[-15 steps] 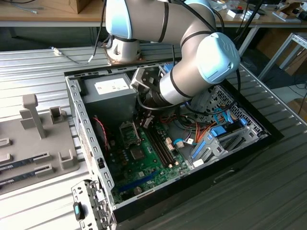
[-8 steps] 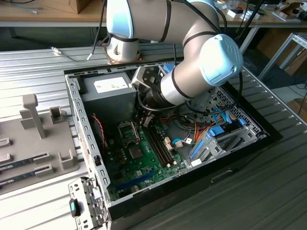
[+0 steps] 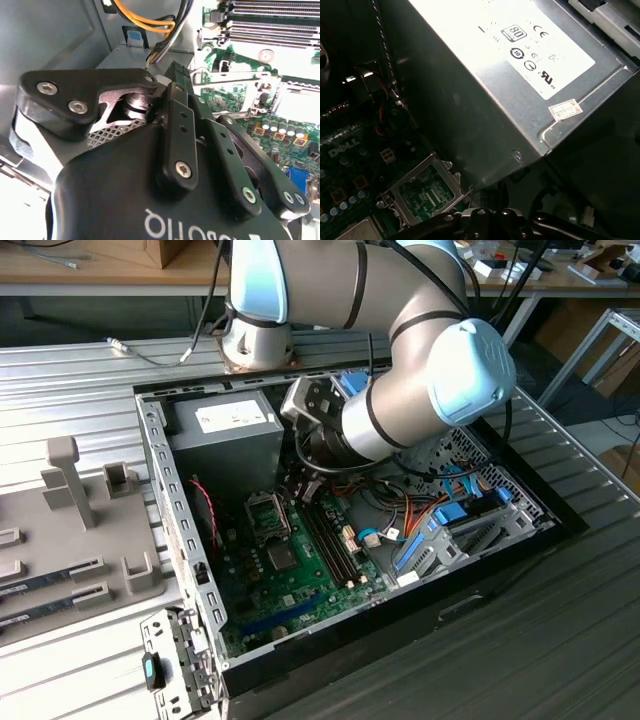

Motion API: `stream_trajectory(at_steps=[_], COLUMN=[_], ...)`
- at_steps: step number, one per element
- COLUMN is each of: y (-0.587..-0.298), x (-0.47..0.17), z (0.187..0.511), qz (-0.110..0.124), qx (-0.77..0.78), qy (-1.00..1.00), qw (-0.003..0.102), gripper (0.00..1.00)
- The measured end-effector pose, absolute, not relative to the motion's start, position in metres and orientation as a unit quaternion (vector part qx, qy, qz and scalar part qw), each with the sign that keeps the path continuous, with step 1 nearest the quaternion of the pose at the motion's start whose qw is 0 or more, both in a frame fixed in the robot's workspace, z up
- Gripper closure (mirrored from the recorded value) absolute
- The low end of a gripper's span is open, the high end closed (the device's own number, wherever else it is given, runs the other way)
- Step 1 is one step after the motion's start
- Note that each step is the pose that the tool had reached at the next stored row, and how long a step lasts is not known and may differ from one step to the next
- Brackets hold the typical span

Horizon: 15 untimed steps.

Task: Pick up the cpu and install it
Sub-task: 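Close the cpu cover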

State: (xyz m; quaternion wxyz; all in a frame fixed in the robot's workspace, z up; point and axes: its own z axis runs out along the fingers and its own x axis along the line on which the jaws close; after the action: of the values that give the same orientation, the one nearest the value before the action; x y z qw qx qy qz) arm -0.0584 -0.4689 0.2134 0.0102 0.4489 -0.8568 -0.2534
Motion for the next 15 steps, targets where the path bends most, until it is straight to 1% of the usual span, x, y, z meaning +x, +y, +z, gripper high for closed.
stream_trajectory(at_steps=[5, 7, 8, 9, 15], y=[-0.4743, -0.4744, -0.4744, -0.4743, -0.4689], x=[-0.0584, -0.0583, -0.0585, -0.0585, -0.0645], z=[0.2133, 0.2134, 0.2134, 0.2134, 0.2134], qz=[-0.252, -0.246, -0.236, -0.232, -0.23], qx=[0.449, 0.453, 0.457, 0.458, 0.459], qy=[-0.857, -0.857, -0.857, -0.857, -0.858], qw=[0.011, 0.016, 0.022, 0.024, 0.025], gripper=[0.89, 0.89, 0.89, 0.89, 0.89])
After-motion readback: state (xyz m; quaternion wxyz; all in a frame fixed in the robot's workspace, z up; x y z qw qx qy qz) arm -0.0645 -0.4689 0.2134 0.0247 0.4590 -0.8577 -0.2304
